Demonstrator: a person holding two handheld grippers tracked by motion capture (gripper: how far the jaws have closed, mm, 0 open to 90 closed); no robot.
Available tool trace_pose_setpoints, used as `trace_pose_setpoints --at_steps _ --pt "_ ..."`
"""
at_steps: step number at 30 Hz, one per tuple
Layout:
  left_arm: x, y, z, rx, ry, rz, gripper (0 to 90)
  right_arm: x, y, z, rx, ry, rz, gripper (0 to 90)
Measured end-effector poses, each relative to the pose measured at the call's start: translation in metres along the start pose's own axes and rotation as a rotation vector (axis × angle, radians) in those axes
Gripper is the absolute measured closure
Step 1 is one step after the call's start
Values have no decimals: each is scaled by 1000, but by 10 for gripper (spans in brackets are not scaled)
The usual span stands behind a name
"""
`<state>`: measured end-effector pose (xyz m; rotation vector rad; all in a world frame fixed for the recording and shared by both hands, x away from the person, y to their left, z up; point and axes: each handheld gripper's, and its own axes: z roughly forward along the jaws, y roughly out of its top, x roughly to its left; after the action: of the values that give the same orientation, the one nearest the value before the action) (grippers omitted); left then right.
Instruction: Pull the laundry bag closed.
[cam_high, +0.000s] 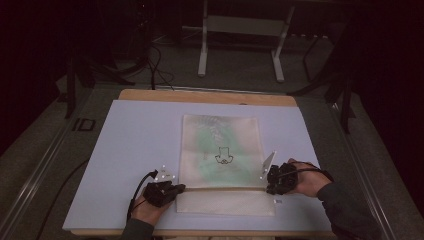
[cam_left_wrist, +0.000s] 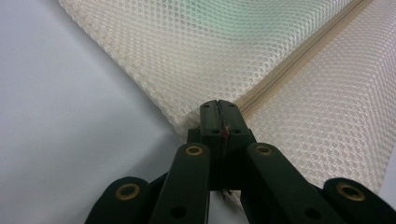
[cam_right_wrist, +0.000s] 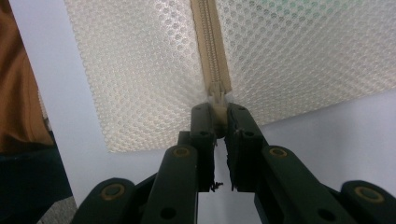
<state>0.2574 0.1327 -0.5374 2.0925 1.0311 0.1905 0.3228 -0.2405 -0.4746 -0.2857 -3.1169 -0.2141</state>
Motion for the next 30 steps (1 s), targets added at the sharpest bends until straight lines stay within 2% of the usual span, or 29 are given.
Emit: trace_pose_setpoints --at_steps 14,17,23,30 --pt "0 0 0 -2 0 -24 893 1 -2 7 -29 -11 19 781" --pt "2 0 0 -6 -14 -41 893 0 -5 7 -54 -15 34 758" --pt "2 -1 0 -11 -13 -41 892 0 -7 6 -71 -10 45 731" --pt "1 -1 0 -14 -12 -37 888 0 -13 -1 -119 -18 68 688"
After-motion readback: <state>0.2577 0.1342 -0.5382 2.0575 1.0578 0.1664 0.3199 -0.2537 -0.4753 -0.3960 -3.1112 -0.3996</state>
